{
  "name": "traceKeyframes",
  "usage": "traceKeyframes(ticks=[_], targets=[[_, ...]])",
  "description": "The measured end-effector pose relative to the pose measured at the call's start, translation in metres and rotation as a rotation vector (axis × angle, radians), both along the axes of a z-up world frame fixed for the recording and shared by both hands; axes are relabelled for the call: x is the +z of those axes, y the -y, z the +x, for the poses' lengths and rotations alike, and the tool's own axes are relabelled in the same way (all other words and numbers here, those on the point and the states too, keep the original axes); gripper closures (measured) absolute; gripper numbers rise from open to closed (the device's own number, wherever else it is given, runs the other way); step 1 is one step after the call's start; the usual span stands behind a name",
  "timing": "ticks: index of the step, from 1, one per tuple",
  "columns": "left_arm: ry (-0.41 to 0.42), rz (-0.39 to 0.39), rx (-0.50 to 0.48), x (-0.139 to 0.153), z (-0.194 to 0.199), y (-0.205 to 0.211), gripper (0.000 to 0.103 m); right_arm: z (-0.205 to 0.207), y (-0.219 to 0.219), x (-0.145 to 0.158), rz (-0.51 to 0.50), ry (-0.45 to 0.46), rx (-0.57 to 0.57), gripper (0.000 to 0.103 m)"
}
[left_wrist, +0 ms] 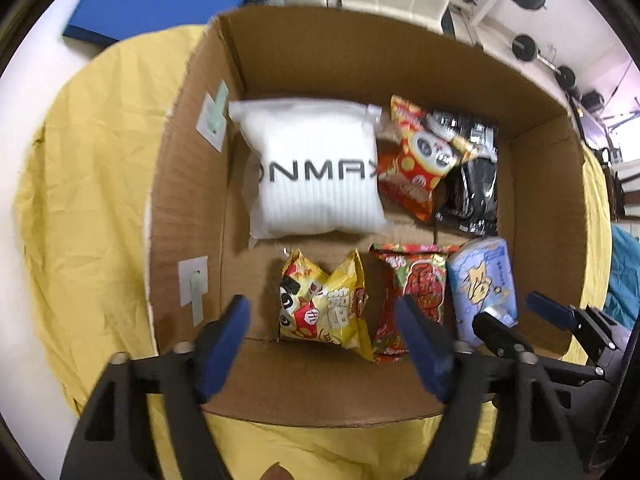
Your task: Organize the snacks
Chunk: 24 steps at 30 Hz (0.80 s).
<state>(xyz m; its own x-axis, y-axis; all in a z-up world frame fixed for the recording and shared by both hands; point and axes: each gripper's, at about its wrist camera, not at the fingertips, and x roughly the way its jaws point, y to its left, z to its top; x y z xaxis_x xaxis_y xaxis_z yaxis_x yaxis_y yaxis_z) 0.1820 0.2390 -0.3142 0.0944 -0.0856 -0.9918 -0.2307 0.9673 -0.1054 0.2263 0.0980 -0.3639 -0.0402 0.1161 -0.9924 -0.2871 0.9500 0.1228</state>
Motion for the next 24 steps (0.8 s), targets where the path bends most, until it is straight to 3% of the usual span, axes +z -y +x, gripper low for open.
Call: traceKeyframes(ticks=[6, 11, 18, 24], targets=[[0.047, 0.046, -0.001, 0.013, -0.001, 0.004, 0.002, -0.004, 0.014, 0.02, -0.025, 0.051, -0.016, 0.015], [0.059, 0.05, 0.003, 0.015, -0.005, 0.003, 0.002, -0.006, 0.02, 0.037, -0.037, 0.093, -0.026, 0.001], [0.098, 0.07, 0.002, 0.034, -0.012, 0.007, 0.002, -0.007, 0.02, 0.043, -0.059, 0.125, -0.048, 0.0], [0.177, 0.104, -0.007, 0.071, -0.021, 0.017, 0.002, -0.011, 0.026, 0.063, -0.056, 0.173, -0.058, 0.0]])
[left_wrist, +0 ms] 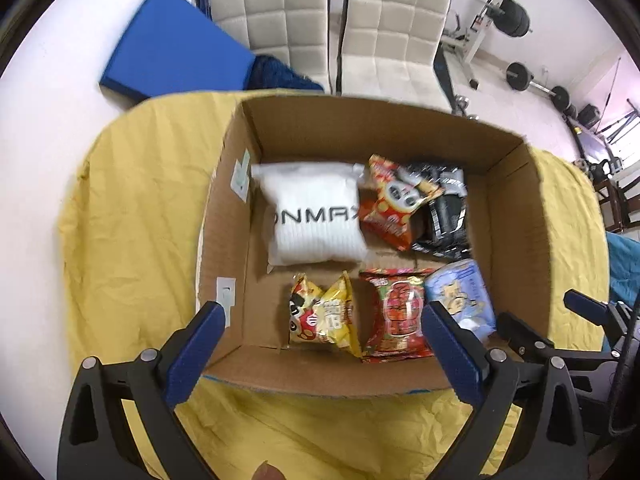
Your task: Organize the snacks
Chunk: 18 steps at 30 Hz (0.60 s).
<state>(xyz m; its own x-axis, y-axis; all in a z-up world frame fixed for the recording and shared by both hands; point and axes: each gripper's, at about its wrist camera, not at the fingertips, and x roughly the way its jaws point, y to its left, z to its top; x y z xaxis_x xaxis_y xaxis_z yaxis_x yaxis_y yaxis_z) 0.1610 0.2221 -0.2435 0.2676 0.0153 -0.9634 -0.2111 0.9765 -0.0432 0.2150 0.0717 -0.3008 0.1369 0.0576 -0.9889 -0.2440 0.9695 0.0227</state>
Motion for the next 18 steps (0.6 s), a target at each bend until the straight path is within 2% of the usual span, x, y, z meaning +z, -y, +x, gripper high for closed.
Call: traceKeyframes(ticks=[6, 11, 18], targets=[[0.079, -0.012, 0.001, 0.048, -0.018, 0.01, 0.002, -0.011, 0.011, 0.037, 0.037, 0.052, -0.007, 0.0], [0.163, -0.002, -0.022, 0.101, -0.04, 0.025, 0.002, -0.03, 0.027, 0.086, 0.082, 0.119, -0.018, 0.0], [0.233, 0.045, -0.024, 0.142, -0.065, 0.033, 0.0, -0.068, 0.054, 0.152, 0.132, 0.207, -0.033, 0.0]])
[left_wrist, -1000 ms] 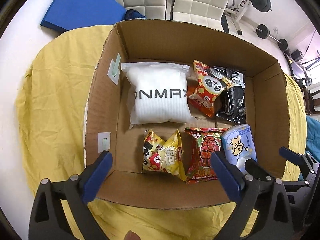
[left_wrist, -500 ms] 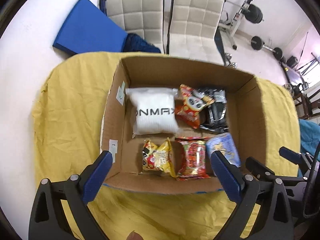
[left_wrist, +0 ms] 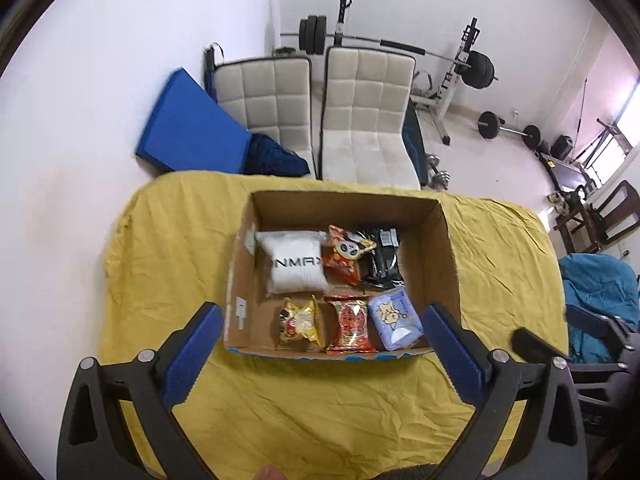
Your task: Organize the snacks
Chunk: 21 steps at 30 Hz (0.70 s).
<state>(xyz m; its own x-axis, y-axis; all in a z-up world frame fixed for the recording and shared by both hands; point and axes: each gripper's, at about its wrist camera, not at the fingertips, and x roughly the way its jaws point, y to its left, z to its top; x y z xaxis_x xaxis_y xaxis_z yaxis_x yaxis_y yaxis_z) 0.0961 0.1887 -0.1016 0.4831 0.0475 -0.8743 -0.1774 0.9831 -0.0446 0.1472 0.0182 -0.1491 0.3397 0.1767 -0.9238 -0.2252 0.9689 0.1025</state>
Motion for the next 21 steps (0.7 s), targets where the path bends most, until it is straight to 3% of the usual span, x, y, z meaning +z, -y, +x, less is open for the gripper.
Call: traceKeyframes(ticks=[9, 21], targets=[[0.055, -0.014, 0.005, 0.034, -0.034, 0.017, 0.0, -0.043, 0.029, 0.065, 0.02, 0.079, -0.033, 0.0], [0.061, -0.022, 0.005, 0.052, -0.052, 0.026, 0.0, -0.067, 0.047, 0.1, 0.003, 0.134, -0.07, 0.0]])
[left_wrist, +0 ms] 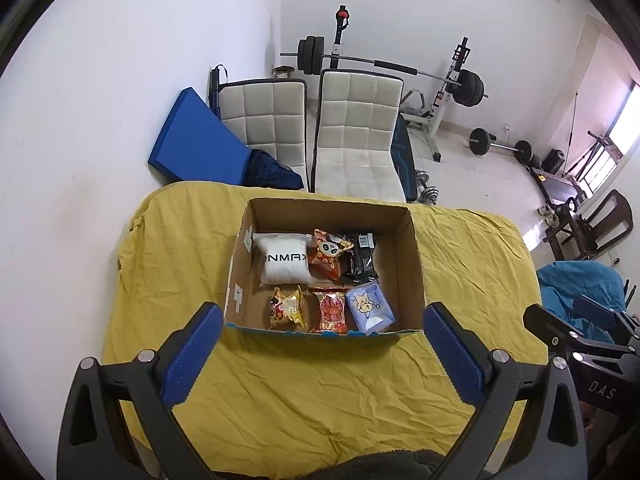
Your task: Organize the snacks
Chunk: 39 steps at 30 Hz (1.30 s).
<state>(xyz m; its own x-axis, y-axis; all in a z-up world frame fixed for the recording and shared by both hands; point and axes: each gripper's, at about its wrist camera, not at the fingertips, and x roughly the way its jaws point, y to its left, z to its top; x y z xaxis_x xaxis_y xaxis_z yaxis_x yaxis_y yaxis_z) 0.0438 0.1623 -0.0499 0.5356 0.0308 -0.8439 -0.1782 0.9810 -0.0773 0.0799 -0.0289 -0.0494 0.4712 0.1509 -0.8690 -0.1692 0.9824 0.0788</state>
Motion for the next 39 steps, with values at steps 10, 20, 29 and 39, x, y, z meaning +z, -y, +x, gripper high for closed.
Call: traceKeyframes(ticks=[10, 20, 29, 39], targets=[[0.017, 0.028, 0.0, 0.01, -0.01, 0.007, 0.0, -0.007, 0.001, 0.01, 0.004, 0.019, 0.007, 0.0], [0.021, 0.029, 0.002, 0.013, -0.012, 0.008, 0.0, -0.014, 0.0, 0.016, -0.012, 0.032, -0.001, 0.0], [0.018, 0.03, 0.001, 0.014, -0.011, 0.007, 0.0, -0.015, 0.002, 0.021, -0.019, 0.048, -0.015, 0.0], [0.014, 0.031, 0.003, 0.015, -0.009, 0.004, 0.0, -0.017, 0.003, 0.023, -0.022, 0.051, -0.015, 0.0]])
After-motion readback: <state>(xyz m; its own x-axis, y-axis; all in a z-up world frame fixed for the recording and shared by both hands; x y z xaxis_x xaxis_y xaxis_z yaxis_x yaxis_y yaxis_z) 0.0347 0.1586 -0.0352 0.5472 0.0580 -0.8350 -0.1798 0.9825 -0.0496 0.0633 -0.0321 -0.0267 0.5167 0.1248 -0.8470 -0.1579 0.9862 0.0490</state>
